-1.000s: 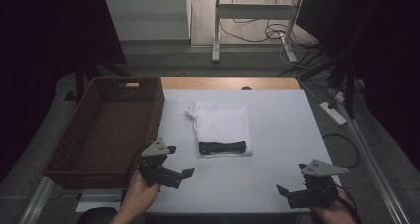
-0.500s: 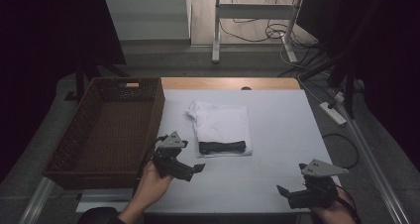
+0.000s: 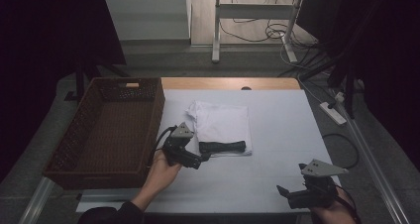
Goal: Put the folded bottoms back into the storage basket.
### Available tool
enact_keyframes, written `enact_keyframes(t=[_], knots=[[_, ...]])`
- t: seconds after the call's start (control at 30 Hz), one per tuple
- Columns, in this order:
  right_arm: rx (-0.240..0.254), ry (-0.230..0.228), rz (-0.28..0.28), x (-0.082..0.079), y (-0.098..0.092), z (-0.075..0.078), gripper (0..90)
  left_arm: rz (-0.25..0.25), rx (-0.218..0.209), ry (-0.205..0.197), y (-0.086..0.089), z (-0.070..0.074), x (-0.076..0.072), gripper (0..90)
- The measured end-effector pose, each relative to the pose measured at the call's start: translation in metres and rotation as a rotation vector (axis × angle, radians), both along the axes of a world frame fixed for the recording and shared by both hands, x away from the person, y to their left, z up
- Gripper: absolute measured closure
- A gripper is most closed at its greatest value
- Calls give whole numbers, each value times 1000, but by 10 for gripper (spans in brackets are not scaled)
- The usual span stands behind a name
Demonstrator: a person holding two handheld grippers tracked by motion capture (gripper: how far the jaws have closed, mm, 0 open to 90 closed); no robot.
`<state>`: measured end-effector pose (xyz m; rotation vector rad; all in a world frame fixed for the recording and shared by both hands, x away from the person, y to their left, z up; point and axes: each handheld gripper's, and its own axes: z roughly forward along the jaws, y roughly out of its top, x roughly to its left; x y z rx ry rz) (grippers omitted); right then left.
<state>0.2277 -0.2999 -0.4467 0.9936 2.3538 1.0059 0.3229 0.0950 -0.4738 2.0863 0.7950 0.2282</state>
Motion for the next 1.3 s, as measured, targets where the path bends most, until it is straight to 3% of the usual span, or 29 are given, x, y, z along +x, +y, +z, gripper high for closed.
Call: enact_keyframes(t=[0.5, 1.03, 1.3], knots=[[-1, -2, 1, 0, 0, 0, 13, 58, -32, 68, -3, -6, 34, 0], [-9, -1, 6, 0, 1, 0, 12, 133, 3, 80, -5, -11, 67, 0], [-18, -2, 11, 0, 1, -1, 12, 180, 13, 105, -6, -16, 84, 0]])
